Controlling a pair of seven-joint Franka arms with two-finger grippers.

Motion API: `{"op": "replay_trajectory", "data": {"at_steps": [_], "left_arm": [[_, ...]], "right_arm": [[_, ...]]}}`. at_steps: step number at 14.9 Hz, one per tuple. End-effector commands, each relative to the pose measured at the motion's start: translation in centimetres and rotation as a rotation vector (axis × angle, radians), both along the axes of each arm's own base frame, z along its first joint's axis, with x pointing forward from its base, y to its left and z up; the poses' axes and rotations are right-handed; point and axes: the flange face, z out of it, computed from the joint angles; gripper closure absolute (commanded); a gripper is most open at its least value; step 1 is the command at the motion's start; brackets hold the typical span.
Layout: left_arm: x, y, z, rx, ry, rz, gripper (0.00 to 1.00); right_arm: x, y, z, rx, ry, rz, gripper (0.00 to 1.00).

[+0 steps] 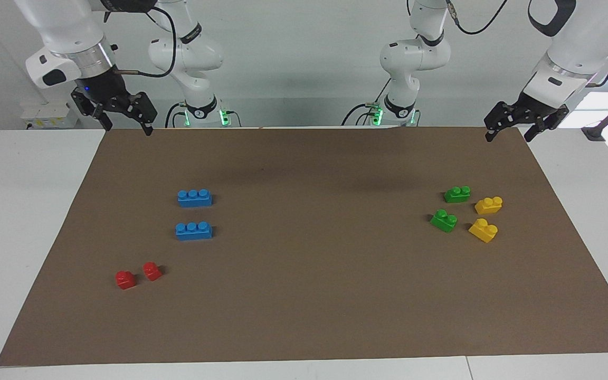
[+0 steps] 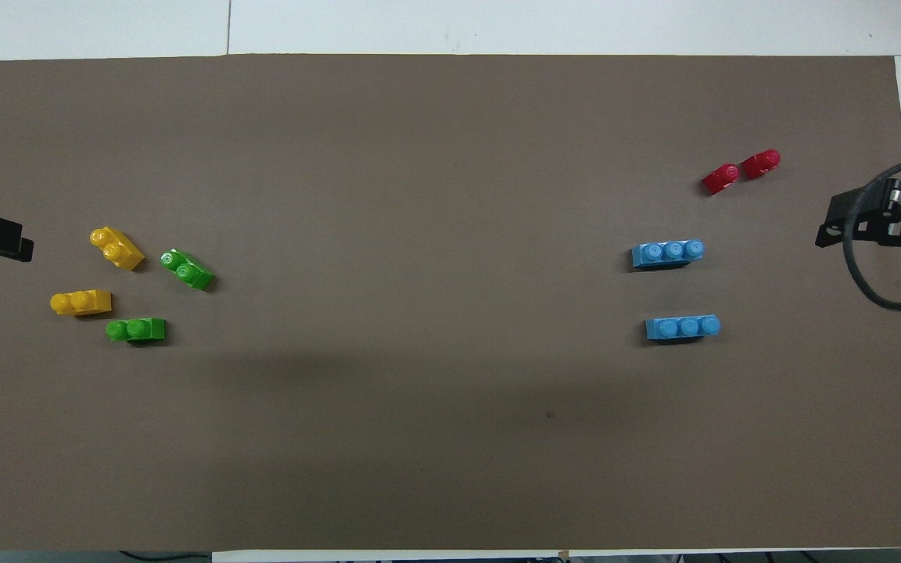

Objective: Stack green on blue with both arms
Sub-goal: 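Move the right gripper toward the blue brick while the left gripper approaches green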

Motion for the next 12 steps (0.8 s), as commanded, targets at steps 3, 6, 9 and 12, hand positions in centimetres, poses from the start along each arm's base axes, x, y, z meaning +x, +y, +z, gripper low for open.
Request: {"op": "replay_trajectory", "data": {"at_steps": [3,6,9,12], "left_arm": [[0.3,0.2,0.0,0.003,-0.01,0.009,0.0],[0.4,0.3,-0.4,0.003,-0.027,0.064,0.0],[0.4,-0.3,-1.0,0.004,-0.054,0.187,0.0],[0.7,-0.7,-1.8,0.001,-0.084,0.304,0.0]], "right_arm": [[-0.2,-0.1,-2.0,0.06,0.052,-0.311,0.0],[0.5,-1.8,-3.2,0.113,0.093,-0.446,0.0],[1.7,-3.7,-5.0,0.197,0.148,-0.594,0.0],[2.8,-4.0,-7.0,0.238,0.201,-0.661,0.0]]}}
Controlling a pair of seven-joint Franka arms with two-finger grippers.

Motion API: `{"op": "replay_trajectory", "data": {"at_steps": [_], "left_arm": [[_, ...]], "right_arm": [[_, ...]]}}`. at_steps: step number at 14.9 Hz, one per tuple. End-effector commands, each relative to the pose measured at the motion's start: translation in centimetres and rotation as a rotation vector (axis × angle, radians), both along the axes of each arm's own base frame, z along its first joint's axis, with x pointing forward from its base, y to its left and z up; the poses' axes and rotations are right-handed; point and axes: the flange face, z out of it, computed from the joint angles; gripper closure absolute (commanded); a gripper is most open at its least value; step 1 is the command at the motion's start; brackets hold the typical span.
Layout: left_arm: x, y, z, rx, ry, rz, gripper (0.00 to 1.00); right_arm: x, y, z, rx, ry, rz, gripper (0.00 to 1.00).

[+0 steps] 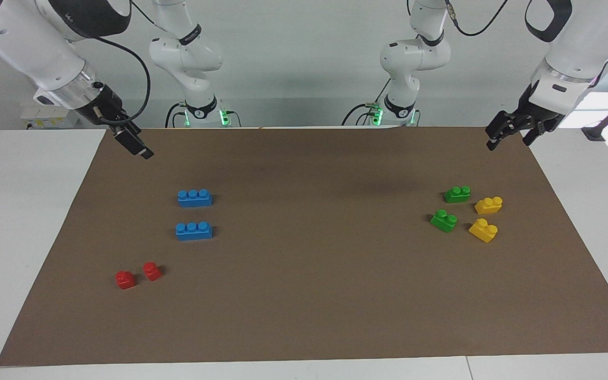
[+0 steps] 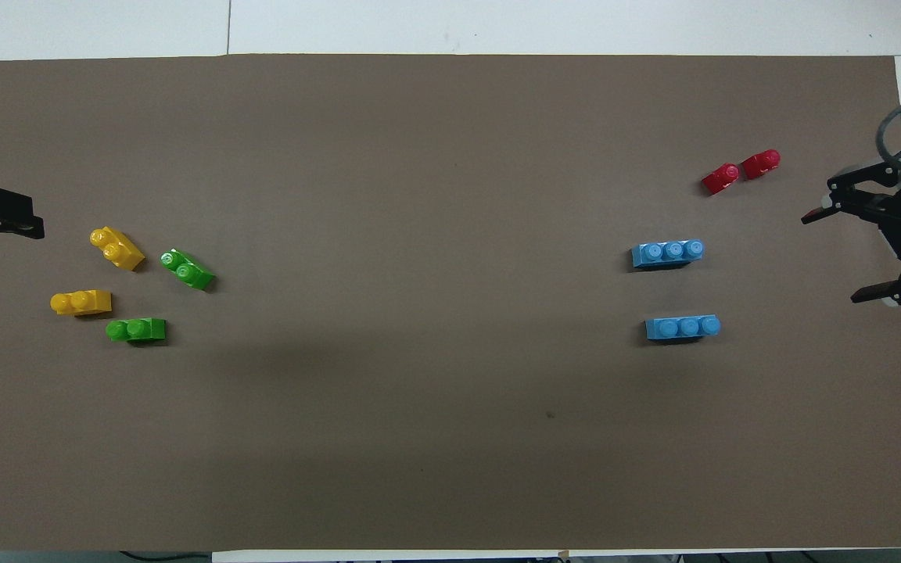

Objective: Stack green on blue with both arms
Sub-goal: 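Move the right gripper toward the blue brick while the left gripper approaches green, then grasp the blue brick with the right gripper while the left gripper lowers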

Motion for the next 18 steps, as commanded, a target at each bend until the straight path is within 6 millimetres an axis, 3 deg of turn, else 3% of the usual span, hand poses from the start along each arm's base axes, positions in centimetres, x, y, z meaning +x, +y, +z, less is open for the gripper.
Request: {"op": "replay_trajectory", "data": {"at_steps": [1,4,8,11,18], "left_arm": [[-0.1,-0.5,-0.9,-0.005,-0.042,0.143,0.0],[0.3,-0.7,-2.2,-0.027,-0.069,0.305,0.0],[0.6,-0.8,-4.9,-0.032,-0.06,0.394,0.0],[0.7,-1.4,-8.0,-0.037,-0.06,0.477,0.0],[1.0,-1.9,-15.7,-0.053,-0.078,0.637,0.0]], "right_arm": [[1.1,-0.5,-2.1,0.055,0.033,-0.071,0.0],[2.5,-1.1,-5.2,0.13,0.085,-0.118,0.0],[4.6,-1.7,-8.7,0.241,0.113,-0.231,0.0],[6.1,-1.7,-12.3,0.264,0.112,-0.291,0.0],[6.0,-2.2,-20.3,0.267,0.127,-0.331,0.0]]}}
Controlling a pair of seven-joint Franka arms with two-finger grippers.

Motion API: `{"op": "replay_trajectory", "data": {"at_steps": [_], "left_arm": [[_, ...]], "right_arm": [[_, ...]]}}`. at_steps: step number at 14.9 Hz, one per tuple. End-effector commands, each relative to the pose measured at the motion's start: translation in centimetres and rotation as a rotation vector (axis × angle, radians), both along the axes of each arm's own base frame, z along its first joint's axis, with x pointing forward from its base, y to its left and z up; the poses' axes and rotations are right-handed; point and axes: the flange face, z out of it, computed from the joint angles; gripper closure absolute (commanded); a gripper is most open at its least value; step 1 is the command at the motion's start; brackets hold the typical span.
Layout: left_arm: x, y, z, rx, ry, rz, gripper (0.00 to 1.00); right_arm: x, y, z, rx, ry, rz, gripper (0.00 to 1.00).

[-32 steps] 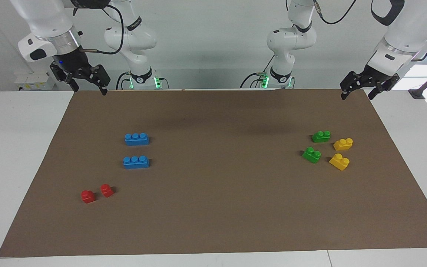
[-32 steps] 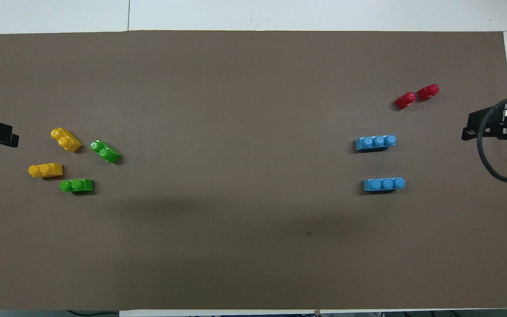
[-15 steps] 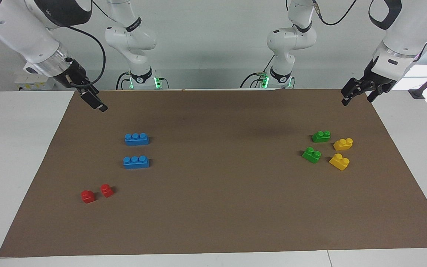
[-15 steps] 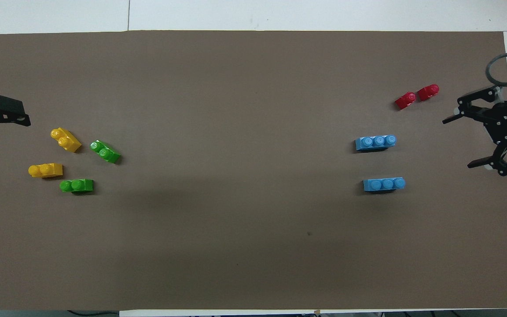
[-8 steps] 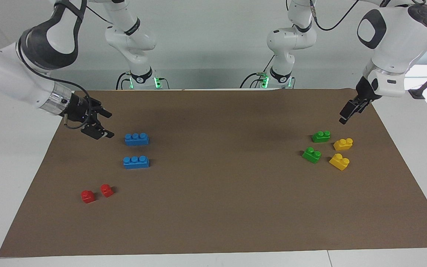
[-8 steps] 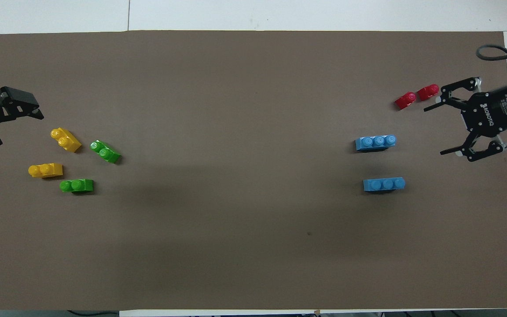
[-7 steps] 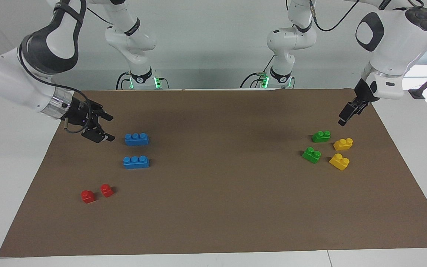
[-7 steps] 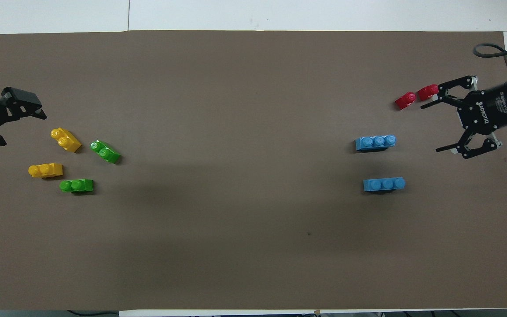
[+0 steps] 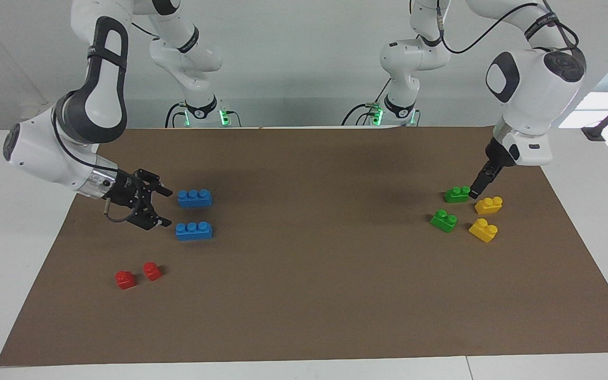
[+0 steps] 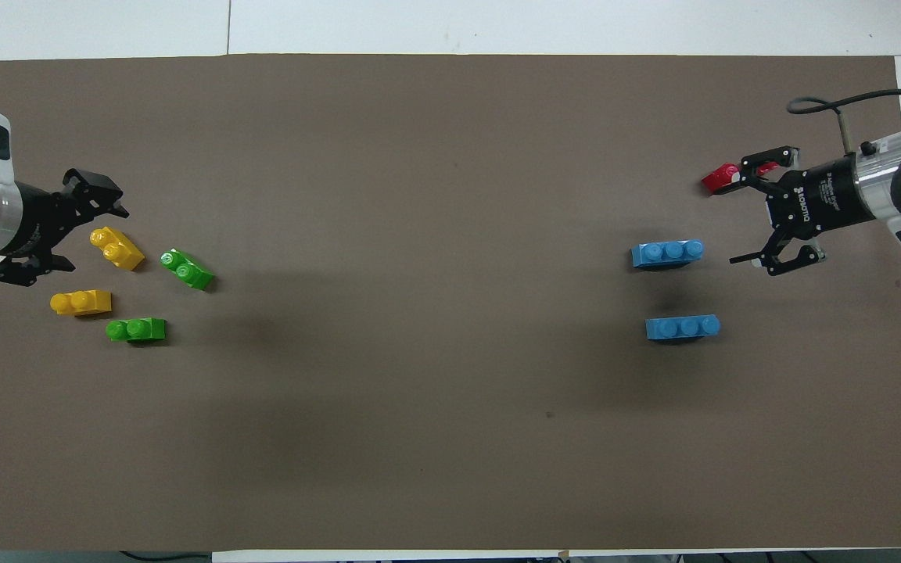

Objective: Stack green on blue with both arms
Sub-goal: 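Grasp the blue brick with the right gripper while the left gripper lowers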

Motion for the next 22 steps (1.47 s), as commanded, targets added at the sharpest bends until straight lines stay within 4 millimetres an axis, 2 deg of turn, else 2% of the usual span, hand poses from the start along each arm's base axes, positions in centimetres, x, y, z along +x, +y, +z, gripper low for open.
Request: {"op": "replay_trajectory", "data": {"at_steps": [1,6,13,21,22], "left_arm": [[-0.4,-0.1,-3.4,-0.01,-0.013,0.037,0.0],[0.8,-0.1,-7.8,-0.021,-0.011,0.106,0.0],[-0.1,-0.4,-12.8,-0.029,-0.03,0.161,0.0],[-1.1,-1.1,-15.5,-0.031,-0.021,0.169,0.0],[-1.3,-1.1,-15.8,-0.031,-0.021,0.17,0.0]], "right_arm": [[0.0,-0.6,-2.4,0.028,-0.011,0.009,0.0],[0.3,-1.0,-6.3,0.062,0.002,0.044,0.0],[0.7,-1.2,-10.1,0.084,-0.029,0.027,0.0],[-0.7,-0.5,-13.1,0.095,-0.054,0.026,0.0],[-0.8,-1.1,-13.1,0.1,-0.067,0.039,0.17]]}}
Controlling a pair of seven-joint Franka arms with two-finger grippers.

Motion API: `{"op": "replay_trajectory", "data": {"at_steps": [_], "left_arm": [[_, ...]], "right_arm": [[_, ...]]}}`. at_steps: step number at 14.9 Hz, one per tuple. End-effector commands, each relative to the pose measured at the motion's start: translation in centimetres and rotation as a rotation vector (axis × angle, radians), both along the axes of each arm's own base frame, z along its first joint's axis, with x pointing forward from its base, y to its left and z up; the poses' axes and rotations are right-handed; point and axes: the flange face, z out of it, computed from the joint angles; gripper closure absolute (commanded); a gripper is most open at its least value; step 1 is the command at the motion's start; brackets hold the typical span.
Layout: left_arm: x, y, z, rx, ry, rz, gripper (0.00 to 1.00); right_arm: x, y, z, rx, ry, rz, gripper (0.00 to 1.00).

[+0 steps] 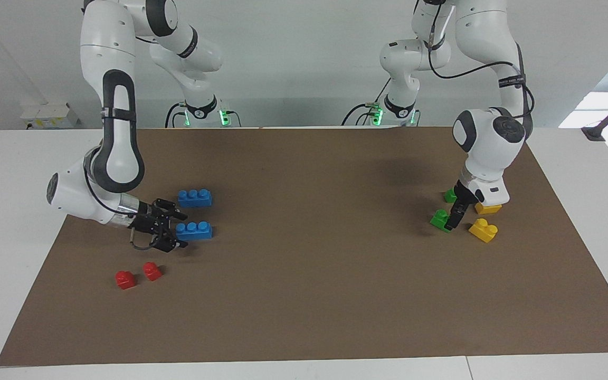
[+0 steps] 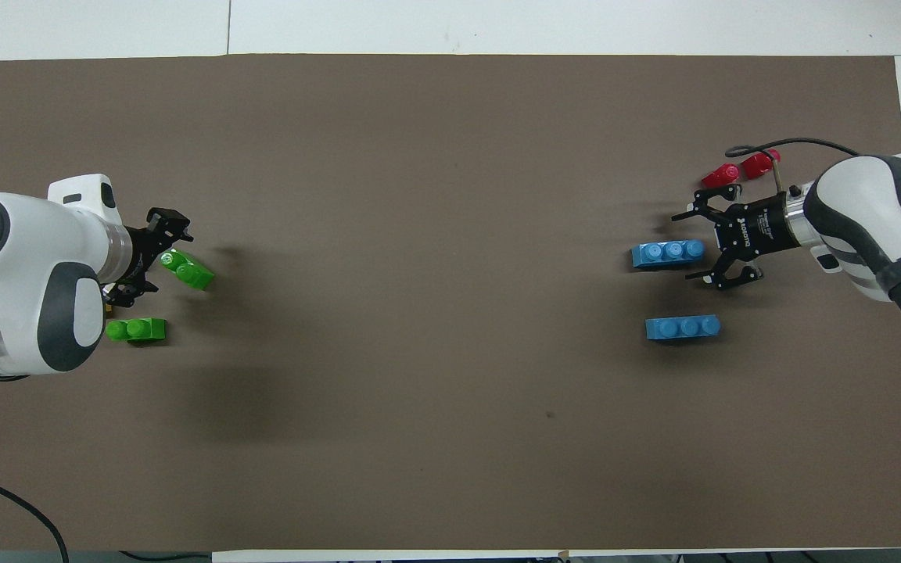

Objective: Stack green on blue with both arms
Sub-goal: 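Grasp the blue brick with the right gripper while the left gripper lowers, then carry the blue brick to mid-table while the left gripper grasps green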

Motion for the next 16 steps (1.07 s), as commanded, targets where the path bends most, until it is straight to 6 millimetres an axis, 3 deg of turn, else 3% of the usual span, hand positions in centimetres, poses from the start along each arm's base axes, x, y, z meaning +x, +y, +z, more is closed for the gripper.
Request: {"op": "replay_trajectory", "data": {"at_steps": [1,4,5,8,10,11,13,16], "left_arm": [[-0.8,-0.4,-1.1,-0.006,-0.012,0.017,0.0],[-0.6,-0.4,-1.6,-0.009,-0.019,0.038,0.0],[-0.5,-0.4,-1.8,-0.011,-0.025,0.045,0.0],[-0.2,-0.4,-3.0,-0.013,-0.033,0.055,0.0],[-0.1,-0.4,-3.3,-0.014,-0.037,0.053,0.0],[-0.1,-0.2,-3.4,-0.014,-0.036,0.056,0.0],[-0.1,-0.2,-3.5,-0.014,-0.034,0.056,0.0],[-0.1,-0.2,-3.5,-0.013,-0.036,0.052,0.01]], "right_arm": [[-0.6,-0.5,-0.3,0.031,-0.04,0.016,0.26],[-0.3,-0.3,0.0,0.048,-0.047,0.004,0.7],[-0.2,-0.3,0.2,0.05,-0.056,0.015,1.0],[0.6,1.2,1.6,0.049,-0.124,0.118,1.0],[1.8,3.1,4.6,0.037,-0.058,0.017,1.0],[2.0,4.0,7.1,0.033,-0.032,-0.028,1.0],[2.4,8.8,11.3,0.032,-0.019,-0.021,1.0],[2.1,14.8,13.8,0.026,0.063,-0.102,1.0]]}}
